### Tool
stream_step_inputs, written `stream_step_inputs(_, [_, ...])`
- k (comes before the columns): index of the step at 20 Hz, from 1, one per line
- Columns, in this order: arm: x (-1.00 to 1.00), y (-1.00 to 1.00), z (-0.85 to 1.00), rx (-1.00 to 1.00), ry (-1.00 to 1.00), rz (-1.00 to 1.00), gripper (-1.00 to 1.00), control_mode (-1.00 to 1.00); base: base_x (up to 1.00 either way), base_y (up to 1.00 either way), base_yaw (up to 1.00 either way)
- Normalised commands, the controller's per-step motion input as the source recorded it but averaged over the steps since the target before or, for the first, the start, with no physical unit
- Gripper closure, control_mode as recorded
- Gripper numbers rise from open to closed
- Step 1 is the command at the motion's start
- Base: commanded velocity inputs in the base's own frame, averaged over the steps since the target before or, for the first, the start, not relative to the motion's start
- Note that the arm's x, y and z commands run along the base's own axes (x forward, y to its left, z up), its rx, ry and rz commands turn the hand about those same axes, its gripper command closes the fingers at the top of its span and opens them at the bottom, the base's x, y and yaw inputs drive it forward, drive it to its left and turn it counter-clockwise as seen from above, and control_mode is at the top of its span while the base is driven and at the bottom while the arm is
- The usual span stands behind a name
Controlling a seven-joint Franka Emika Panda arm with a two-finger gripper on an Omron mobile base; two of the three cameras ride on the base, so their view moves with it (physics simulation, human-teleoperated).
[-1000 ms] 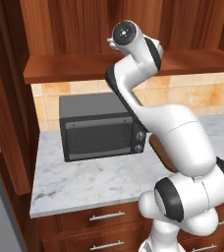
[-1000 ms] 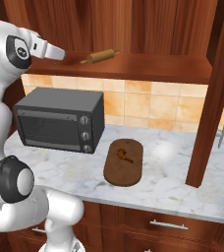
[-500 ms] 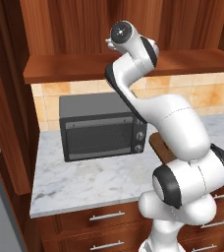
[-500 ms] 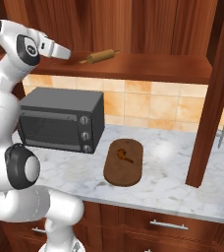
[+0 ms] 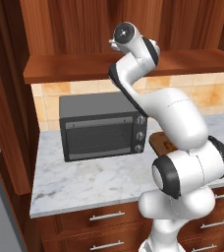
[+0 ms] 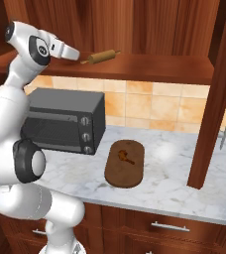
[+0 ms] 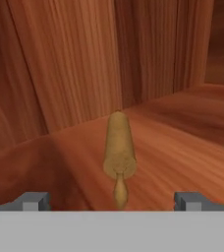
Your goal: Open the cabinet, retrieve the rolling pin, and place it next to the meat on the cutting board to prepare for tenderizing.
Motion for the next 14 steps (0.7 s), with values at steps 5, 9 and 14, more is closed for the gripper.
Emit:
stream_step_inputs(5, [0.16,-0.23,-0.21,0.00,0.00,-0.02,-1.00,-1.00,0.00,0.00,0.00])
stream_step_inputs(9, [0.12,-0.09,-0.17,0.00,0.00,-0.02,-1.00,-1.00,0.00,0.00,0.00])
stream_step_inputs(14, [0.10,0.00,-0.11,0.00,0.00,0.00,-1.00,-1.00,0.00,0.00,0.00])
